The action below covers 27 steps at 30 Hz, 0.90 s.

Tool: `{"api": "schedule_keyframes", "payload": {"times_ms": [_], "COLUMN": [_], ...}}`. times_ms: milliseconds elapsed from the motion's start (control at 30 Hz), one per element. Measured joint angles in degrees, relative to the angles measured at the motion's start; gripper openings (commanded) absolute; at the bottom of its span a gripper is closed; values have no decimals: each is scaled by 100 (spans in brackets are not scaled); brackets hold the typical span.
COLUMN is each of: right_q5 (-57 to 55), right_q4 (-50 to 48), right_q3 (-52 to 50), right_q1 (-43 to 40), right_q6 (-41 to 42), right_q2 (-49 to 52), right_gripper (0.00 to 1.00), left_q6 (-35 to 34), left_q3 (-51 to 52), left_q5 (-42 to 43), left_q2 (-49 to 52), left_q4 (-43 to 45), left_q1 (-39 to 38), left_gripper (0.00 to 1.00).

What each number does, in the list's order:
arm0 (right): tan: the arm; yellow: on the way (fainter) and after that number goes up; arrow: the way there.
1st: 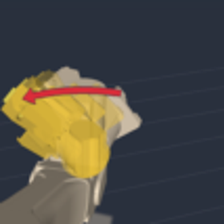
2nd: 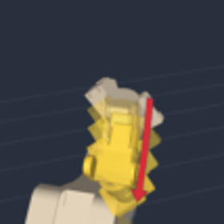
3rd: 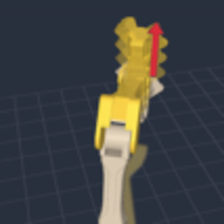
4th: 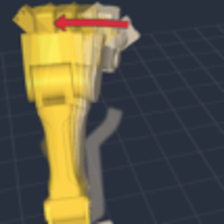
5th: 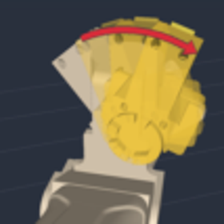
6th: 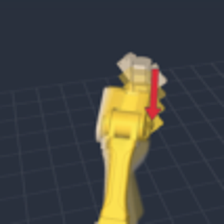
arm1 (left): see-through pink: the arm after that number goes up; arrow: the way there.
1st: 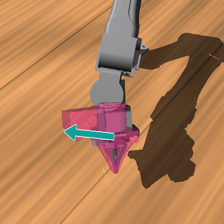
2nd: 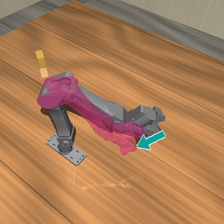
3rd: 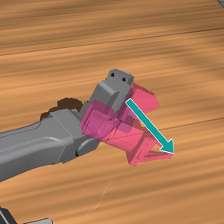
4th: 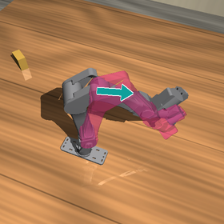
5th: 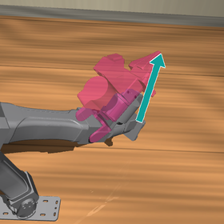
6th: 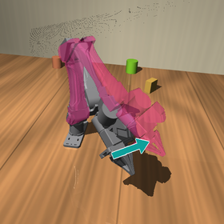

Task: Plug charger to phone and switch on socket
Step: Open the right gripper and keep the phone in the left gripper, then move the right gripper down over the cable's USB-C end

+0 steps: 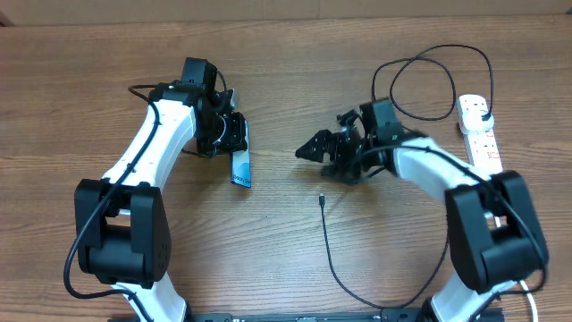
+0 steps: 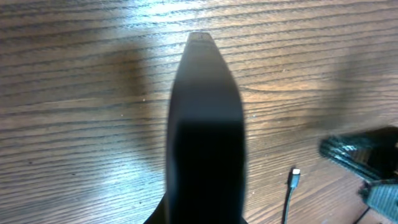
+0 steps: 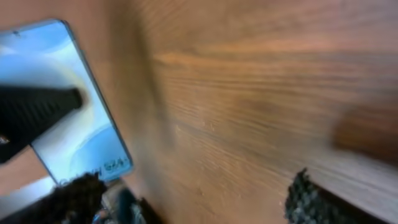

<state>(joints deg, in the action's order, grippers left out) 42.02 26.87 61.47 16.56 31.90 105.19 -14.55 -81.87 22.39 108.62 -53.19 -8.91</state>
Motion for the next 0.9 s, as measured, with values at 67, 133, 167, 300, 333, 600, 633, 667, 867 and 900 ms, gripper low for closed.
{"api": "schedule_keyframes", "payload": {"times_ms": [67,133,167,300,333,600,633,667,867,900], "right_q5": [-457,-977,-1252,-2149,-2319,-2896,-2929,-2970,-3110,-3145], "right_q4": [1080,2028,2426,3259,3338,3757,3838,3908,3947,3915], "right_q3": [494,955,1167,1528,1534,1534,1534,1534,1412,1316], "right_q1": [11,44,63,168,197,256,280,337,975,1115], "right_q6": [-356,-691,-861,-1257,-1357,-1867,-1908,-1954,-1965,-1947], "right_q2": [-96,-155,-170,-229,-229,-229,-229,-229,-229,-229], "right_gripper": [100,100,100,100,100,72,70,66,67,68], "left_q6": [-2,-2,-2,-2,-7,-350,-407,-485,-599,-590], "left_q3": [4,4,9,9,9,11,11,11,11,11], "left_q5": [72,118,138,160,157,177,195,223,289,289], "left_q2": [0,0,0,0,0,2,2,2,4,2], "left_q4": [17,55,87,216,254,778,841,922,944,883], "left_q1": [0,0,0,0,0,122,157,210,350,348], "left_gripper": [4,4,4,4,4,4,4,4,4,4]}}
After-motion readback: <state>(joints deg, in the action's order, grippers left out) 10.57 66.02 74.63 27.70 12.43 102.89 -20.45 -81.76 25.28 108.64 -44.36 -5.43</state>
